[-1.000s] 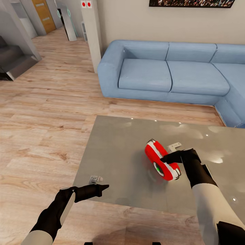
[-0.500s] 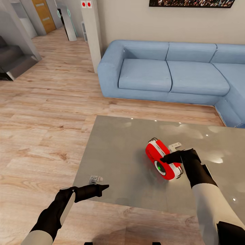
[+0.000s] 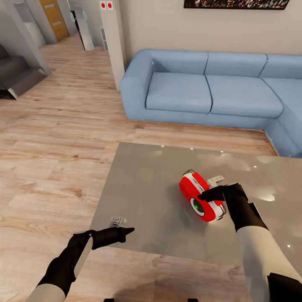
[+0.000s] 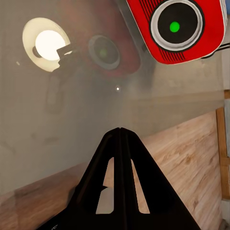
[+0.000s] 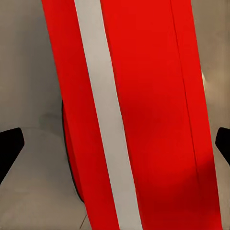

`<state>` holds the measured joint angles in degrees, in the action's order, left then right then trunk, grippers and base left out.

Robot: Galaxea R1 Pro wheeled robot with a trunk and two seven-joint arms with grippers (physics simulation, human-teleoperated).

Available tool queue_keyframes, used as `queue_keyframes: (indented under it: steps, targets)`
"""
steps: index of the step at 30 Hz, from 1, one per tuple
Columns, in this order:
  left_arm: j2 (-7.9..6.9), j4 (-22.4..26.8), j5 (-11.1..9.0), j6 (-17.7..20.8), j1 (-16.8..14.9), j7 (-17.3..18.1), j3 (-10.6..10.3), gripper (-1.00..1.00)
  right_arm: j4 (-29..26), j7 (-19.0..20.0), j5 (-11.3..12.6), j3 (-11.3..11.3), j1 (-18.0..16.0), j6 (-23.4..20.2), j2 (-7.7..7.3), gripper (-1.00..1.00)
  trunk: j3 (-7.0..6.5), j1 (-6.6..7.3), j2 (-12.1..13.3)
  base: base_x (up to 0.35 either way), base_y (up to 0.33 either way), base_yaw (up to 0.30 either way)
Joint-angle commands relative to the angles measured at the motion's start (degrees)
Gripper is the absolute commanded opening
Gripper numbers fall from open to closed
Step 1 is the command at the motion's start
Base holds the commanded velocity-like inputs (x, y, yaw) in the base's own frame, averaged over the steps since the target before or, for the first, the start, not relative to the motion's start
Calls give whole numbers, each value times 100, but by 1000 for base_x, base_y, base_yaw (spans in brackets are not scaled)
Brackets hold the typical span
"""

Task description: Turn on the radio receiver that's on the table in the living room.

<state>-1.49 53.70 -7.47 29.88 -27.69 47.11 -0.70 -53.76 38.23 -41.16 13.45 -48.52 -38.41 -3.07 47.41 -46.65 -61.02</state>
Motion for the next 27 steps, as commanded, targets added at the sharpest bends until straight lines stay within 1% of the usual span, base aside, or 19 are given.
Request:
queue_keyframes:
  steps: [1, 16, 21, 23, 27]
  targets:
    - [0, 0, 0, 0, 0, 0, 0, -100, -1, 0, -1, 0, 0, 0, 0, 100, 0, 0, 0, 0, 0, 0]
    - [0, 8, -2, 0, 0, 5, 0, -100, -111, 31, -18, -12, 0, -37, -36, 100, 0, 0, 0, 0, 0, 0]
    - [0, 36, -8, 3, 0, 7, 2, -100, -567, 87, -24, -36, 0, -133, -39, 100, 0, 0, 0, 0, 0, 0]
    - [0, 61, -8, 7, 0, 0, 3, -100, -901, 208, -39, -46, 0, -300, -42, 100, 0, 0, 0, 0, 0, 0]
    - [0, 91, -9, 8, 0, -1, 5, -100, -1308, 529, -73, -57, 0, -660, -68, 100, 0, 0, 0, 0, 0, 0]
